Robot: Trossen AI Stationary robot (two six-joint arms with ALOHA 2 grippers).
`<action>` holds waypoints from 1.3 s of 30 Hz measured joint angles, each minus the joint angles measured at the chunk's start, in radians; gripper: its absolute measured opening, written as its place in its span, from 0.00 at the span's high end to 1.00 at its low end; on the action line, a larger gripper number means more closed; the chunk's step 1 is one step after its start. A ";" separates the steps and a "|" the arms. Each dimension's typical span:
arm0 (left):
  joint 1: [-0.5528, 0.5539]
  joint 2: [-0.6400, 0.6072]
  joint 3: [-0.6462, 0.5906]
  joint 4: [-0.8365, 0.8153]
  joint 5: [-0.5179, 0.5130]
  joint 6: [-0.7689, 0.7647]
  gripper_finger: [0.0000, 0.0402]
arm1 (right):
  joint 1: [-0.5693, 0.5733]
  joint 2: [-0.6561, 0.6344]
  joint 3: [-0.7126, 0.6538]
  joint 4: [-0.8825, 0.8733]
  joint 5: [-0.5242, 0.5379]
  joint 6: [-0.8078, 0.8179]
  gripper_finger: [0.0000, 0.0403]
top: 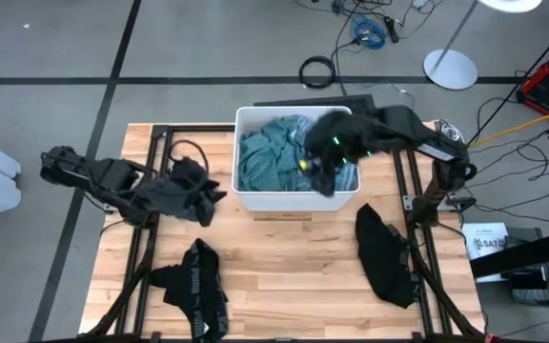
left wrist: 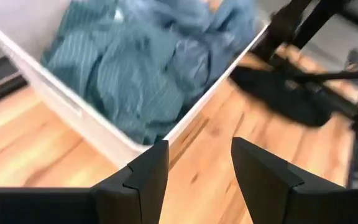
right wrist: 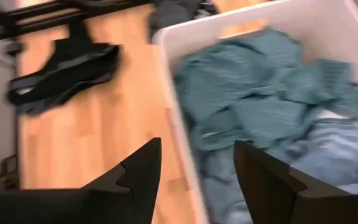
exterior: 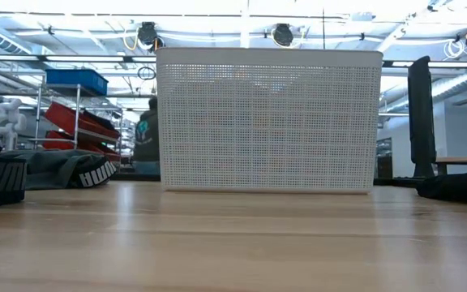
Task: Sort clothes
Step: Put the gray underwear into the white laundry organizer
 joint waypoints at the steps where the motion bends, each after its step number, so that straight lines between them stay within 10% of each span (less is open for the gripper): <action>1: -0.002 0.010 -0.009 -0.018 0.000 -0.025 0.54 | 0.032 -0.007 0.000 -0.001 0.011 0.014 0.54; 13: 0.002 0.134 -0.240 -0.085 0.098 -0.178 0.54 | 0.350 -0.027 -0.001 -0.096 0.339 0.224 0.54; 21: 0.107 0.173 -0.392 -0.130 0.117 -0.418 0.54 | 0.443 -0.028 -0.001 -0.098 0.340 0.312 0.54; 39: 0.242 0.188 -0.532 0.043 0.190 -0.366 0.54 | 0.476 -0.028 -0.001 -0.098 0.341 0.358 0.54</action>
